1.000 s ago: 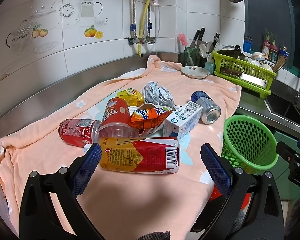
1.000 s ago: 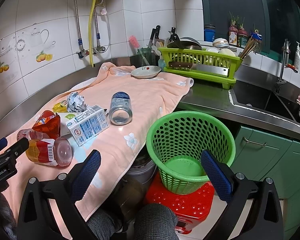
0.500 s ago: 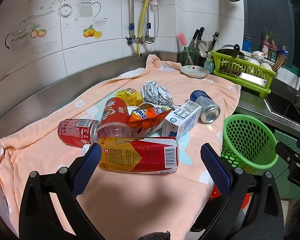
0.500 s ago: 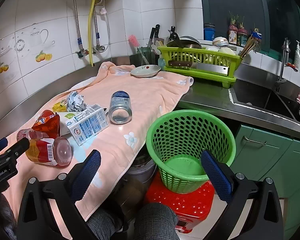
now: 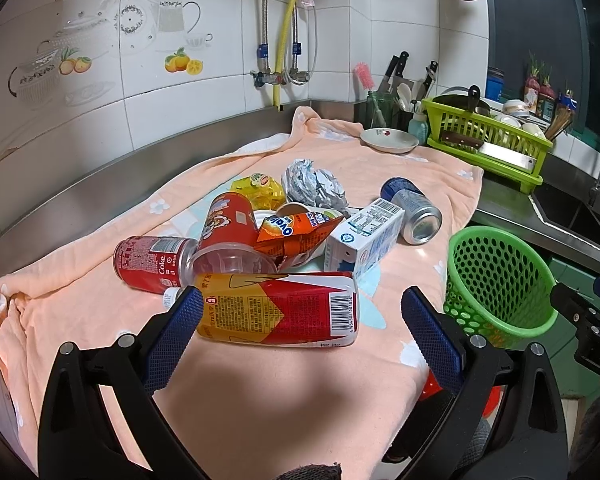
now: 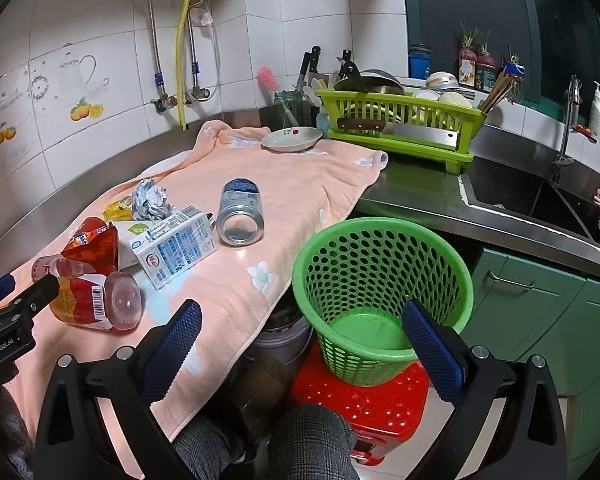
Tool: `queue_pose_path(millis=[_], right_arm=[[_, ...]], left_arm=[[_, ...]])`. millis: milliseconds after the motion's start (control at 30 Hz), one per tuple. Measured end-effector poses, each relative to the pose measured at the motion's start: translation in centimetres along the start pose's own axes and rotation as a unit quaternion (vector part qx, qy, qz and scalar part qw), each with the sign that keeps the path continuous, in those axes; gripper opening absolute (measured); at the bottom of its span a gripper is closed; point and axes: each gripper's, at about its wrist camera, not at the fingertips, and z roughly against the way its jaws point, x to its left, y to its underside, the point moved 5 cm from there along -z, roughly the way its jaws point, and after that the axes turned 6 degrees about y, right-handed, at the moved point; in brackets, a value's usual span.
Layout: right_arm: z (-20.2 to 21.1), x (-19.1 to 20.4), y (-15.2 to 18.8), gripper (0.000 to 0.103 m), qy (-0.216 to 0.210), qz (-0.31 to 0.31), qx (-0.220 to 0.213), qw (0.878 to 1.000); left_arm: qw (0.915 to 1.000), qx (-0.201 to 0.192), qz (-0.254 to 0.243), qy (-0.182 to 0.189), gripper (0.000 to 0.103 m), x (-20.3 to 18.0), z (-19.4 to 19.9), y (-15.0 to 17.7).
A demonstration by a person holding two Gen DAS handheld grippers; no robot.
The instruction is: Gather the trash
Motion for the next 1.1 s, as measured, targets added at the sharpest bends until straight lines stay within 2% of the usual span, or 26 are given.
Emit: queue_pose_path(millis=[667,1100], right_arm=[[-0.8,0.4,-0.3,0.097,-0.006,0.006,0.006,1.000],[-2.2,2.0,-1.3,0.097,-0.022,0.037,0.005,0.999]], left_arm=[[1.0000,0.003,-0.001,-0.008,0.098,0.4,-0.7,0.0],[0.9999,0.007,0.002,-0.012,0.098,2.1,-1.0,-0.4]])
